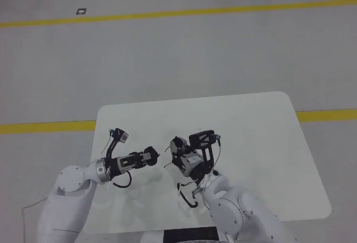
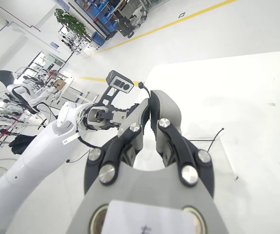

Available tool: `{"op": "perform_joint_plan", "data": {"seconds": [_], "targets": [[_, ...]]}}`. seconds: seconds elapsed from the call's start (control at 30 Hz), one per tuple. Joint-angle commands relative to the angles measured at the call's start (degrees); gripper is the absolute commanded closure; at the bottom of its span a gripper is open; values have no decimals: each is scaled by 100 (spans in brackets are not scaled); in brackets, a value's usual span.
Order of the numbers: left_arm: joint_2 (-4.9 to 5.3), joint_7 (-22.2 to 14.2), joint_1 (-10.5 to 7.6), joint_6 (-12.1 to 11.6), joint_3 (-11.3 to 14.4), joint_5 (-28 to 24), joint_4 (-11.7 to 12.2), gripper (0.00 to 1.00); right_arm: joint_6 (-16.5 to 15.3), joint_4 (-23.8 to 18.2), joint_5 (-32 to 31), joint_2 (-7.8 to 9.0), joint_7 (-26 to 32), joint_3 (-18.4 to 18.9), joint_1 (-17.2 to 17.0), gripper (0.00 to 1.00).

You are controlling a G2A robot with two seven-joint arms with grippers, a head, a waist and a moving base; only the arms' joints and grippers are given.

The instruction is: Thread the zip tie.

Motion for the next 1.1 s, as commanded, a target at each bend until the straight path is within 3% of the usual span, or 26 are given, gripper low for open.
{"op": "perform_joint_plan", "data": {"seconds": [0.0,0.37,1.07], "targets": [[0,0,0,0,0,0,0,100,0,0,0,0,0,0,0,100],[0,0,0,0,0,0,0,100,-266,110,-17,-9,-91,-13,-24,100],[0,0,0,0,0,0,0,100,-326,177,-50,-54,-12,-82,31,100]]}}
